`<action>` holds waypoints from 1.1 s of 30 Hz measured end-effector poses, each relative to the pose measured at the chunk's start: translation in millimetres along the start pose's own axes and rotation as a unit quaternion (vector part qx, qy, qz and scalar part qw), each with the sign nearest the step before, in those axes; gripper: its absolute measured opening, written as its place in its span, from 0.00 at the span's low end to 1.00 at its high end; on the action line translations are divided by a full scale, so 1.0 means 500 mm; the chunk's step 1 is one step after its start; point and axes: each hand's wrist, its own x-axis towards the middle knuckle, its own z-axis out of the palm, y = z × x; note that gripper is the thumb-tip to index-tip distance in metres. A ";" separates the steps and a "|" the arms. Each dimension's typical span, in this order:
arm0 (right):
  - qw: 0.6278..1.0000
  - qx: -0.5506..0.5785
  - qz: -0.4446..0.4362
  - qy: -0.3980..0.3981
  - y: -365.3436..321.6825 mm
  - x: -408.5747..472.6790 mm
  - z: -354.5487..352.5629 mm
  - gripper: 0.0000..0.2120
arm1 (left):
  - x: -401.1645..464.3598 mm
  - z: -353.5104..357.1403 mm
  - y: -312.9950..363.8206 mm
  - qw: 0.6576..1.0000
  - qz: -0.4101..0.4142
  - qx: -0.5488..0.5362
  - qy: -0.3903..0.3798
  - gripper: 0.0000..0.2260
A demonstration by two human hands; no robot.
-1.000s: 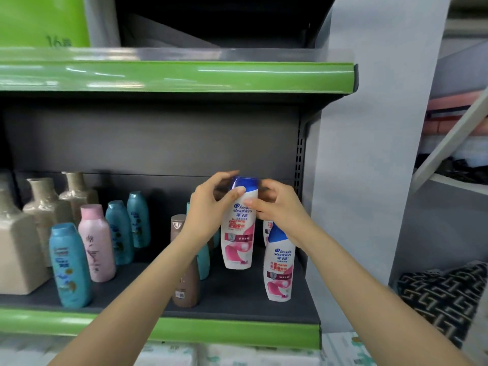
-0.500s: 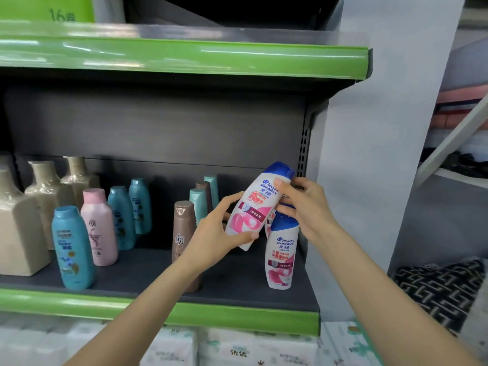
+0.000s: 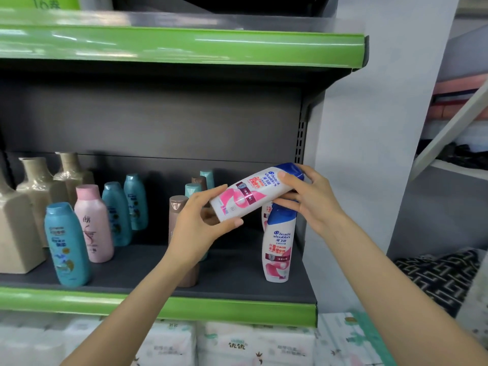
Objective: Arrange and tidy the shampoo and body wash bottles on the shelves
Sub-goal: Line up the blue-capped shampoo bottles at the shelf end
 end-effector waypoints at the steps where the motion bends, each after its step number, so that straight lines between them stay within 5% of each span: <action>1: 1.000 -0.008 0.001 0.004 0.001 0.000 0.000 0.11 | -0.001 -0.002 -0.001 1.000 0.000 0.009 -0.009 0.29; 8: 0.998 -0.028 -0.013 -0.047 -0.007 -0.002 -0.011 0.08 | 0.006 -0.005 0.016 0.998 -0.049 -0.044 0.011 0.21; 11: 0.996 -0.025 -0.028 -0.079 -0.004 -0.006 -0.019 0.14 | 0.006 -0.001 0.030 0.995 -0.057 -0.080 0.026 0.16; 15: 0.996 -0.060 -0.046 -0.042 -0.002 -0.006 -0.020 0.19 | 0.008 0.002 0.040 0.991 -0.078 -0.103 0.024 0.11; 25: 0.997 -0.035 -0.055 0.043 0.000 -0.005 -0.010 0.11 | 0.013 0.006 0.034 0.991 -0.076 -0.090 -0.056 0.12; 33: 0.995 -0.066 -0.049 0.061 -0.006 -0.004 -0.004 0.12 | 0.018 0.011 0.029 0.984 -0.090 -0.144 -0.044 0.09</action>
